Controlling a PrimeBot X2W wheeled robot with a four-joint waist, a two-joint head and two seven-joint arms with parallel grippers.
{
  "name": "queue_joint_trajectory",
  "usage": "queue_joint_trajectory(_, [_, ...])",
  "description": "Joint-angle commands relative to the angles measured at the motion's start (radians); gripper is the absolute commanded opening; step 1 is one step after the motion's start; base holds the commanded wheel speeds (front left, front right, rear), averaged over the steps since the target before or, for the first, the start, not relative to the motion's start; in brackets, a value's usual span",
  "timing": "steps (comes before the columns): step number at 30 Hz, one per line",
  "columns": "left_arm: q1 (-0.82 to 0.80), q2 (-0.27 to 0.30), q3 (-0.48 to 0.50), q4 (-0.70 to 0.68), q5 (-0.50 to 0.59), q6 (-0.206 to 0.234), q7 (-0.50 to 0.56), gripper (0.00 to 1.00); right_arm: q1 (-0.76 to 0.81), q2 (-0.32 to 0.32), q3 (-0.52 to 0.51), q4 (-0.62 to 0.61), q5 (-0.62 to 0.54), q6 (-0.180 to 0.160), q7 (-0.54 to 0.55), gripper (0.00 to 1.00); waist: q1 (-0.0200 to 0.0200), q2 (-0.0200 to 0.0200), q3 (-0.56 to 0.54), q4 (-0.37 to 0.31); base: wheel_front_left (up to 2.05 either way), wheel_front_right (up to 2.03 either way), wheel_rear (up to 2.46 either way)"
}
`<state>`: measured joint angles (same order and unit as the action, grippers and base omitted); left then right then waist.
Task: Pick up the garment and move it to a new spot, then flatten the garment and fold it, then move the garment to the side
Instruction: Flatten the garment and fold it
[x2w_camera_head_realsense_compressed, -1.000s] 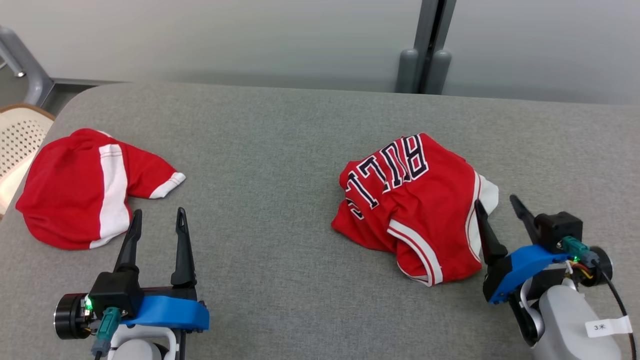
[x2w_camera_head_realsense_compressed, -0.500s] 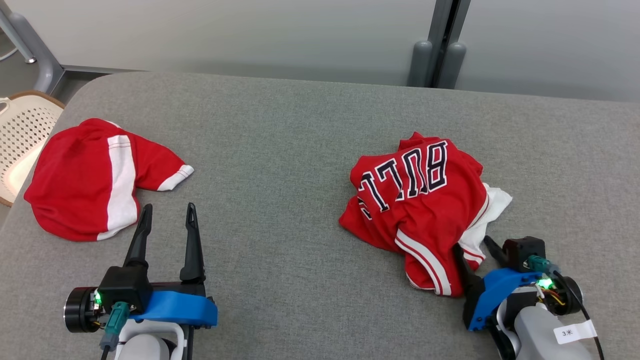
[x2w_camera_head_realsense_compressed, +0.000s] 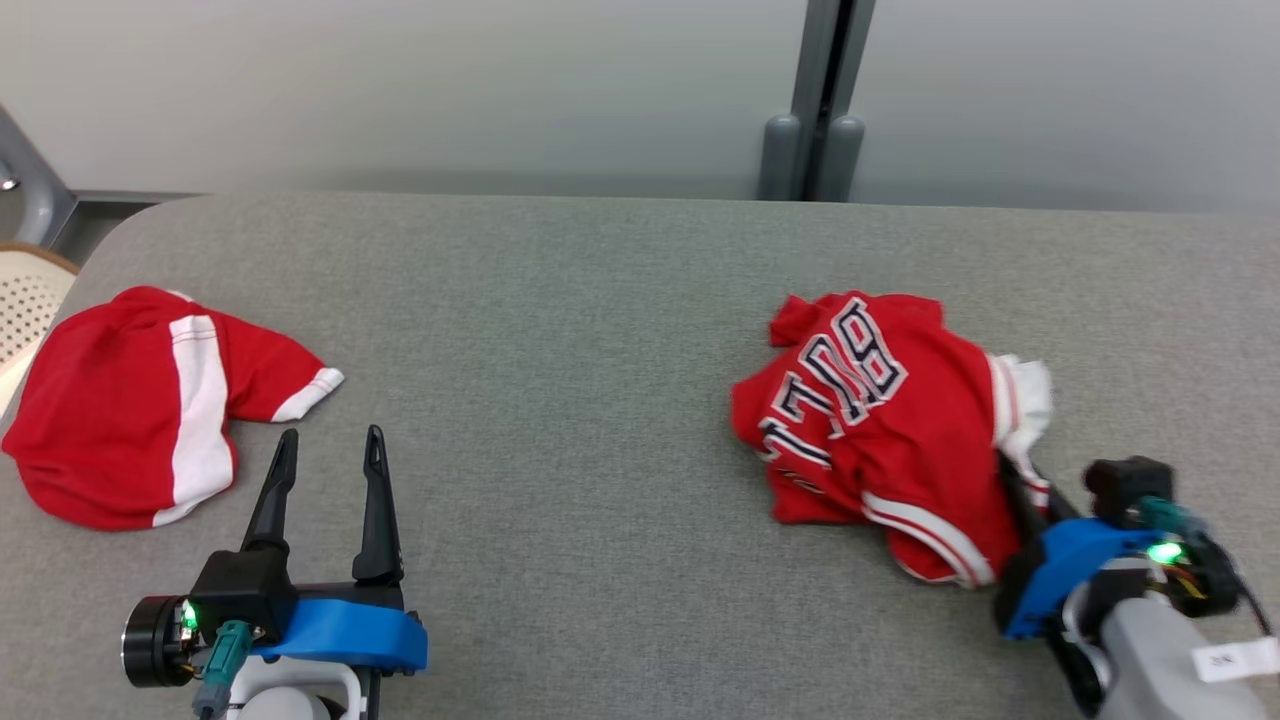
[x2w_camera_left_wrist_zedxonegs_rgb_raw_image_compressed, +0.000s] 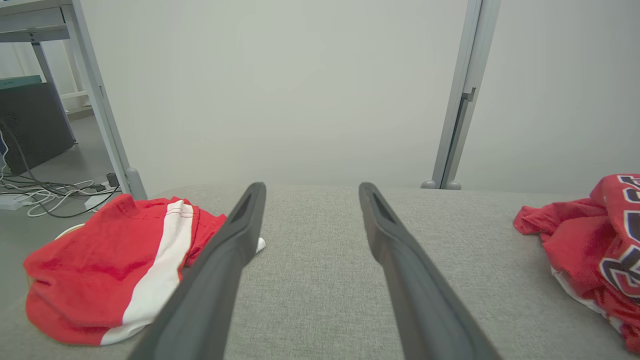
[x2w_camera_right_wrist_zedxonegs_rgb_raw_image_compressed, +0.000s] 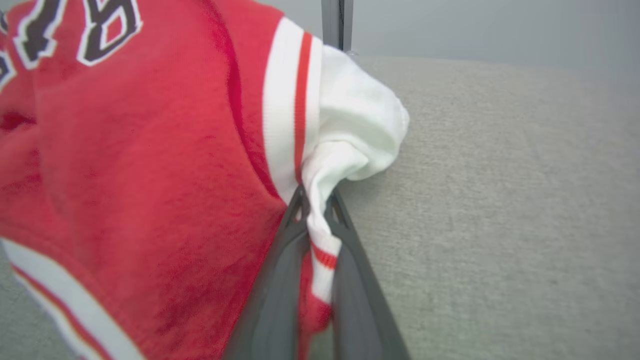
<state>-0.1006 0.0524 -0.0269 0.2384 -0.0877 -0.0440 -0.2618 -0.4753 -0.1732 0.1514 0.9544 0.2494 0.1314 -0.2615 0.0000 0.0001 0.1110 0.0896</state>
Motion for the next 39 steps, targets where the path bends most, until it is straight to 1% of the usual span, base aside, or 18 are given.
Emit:
queue_joint_trajectory(1, [0.010,0.000,0.003,-0.002,0.005,-0.001,-0.005,1.00,0.036,-0.032,-0.025,-0.026,0.010,-0.001,-0.005,0.00,0.0000,-0.0001,-0.014,-0.019,0.00,0.00,0.00])
queue_joint_trajectory(6, [0.020,-0.001,0.010,-0.004,0.005,-0.006,-0.005,1.00,0.090,-0.119,-0.101,-0.086,0.017,-0.001,-0.005,0.00,0.0000,-0.0001,-0.024,-0.044,0.00,0.00,0.00])
queue_joint_trajectory(10, [0.031,-0.001,0.012,-0.006,0.008,-0.005,-0.005,1.00,0.123,-0.156,-0.155,-0.128,0.021,-0.001,-0.005,0.00,0.0000,-0.0001,-0.029,-0.053,0.00,0.00,0.00])
queue_joint_trajectory(12, [0.033,-0.001,0.012,-0.005,0.008,-0.005,-0.005,1.00,0.136,-0.167,-0.179,-0.159,0.018,-0.001,-0.005,0.00,0.0000,-0.0001,-0.033,-0.055,0.00,0.00,0.00])
queue_joint_trajectory(15, [0.037,-0.001,0.012,-0.006,0.007,-0.006,-0.005,1.00,0.145,-0.166,-0.199,-0.220,0.007,-0.001,-0.005,0.00,0.0000,-0.0001,-0.040,-0.055,0.00,0.00,0.00])
queue_joint_trajectory(18, [0.042,-0.002,0.015,-0.005,0.008,-0.008,-0.005,1.00,0.145,-0.144,-0.188,-0.288,-0.006,-0.001,-0.005,0.00,0.0000,-0.0001,-0.048,-0.052,0.00,0.00,0.00])
queue_joint_trajectory(22, [0.041,-0.002,0.017,-0.001,0.008,-0.013,-0.005,1.00,0.133,-0.114,-0.136,-0.372,-0.016,-0.001,-0.005,0.00,0.0000,-0.0001,-0.055,-0.043,0.00,0.00,0.00])
queue_joint_trajectory(29, [0.041,-0.002,0.018,-0.001,0.004,-0.014,-0.005,1.00,0.098,-0.042,0.033,-0.473,-0.011,-0.001,0.030,0.00,0.0000,-0.0001,-0.056,-0.016,0.00,0.00,0.00])
queue_joint_trajectory(30, [0.041,-0.002,0.018,-0.001,0.004,-0.014,-0.005,1.00,0.098,-0.042,0.033,-0.473,-0.011,-0.001,0.030,0.00,0.0000,-0.0001,-0.056,-0.016,0.00,0.00,0.00])
queue_joint_trajectory(34, [0.032,-0.002,0.017,0.001,0.000,-0.017,-0.005,1.00,0.070,0.004,0.144,-0.478,0.005,-0.001,0.046,0.00,0.0000,-0.0001,-0.049,0.005,0.00,0.00,0.00])
queue_joint_trajectory(39, [0.018,-0.002,0.012,0.004,-0.006,-0.015,-0.005,1.00,0.042,0.060,0.282,-0.434,0.031,-0.001,0.047,0.00,0.0000,-0.0001,-0.036,0.033,0.00,0.00,0.00])
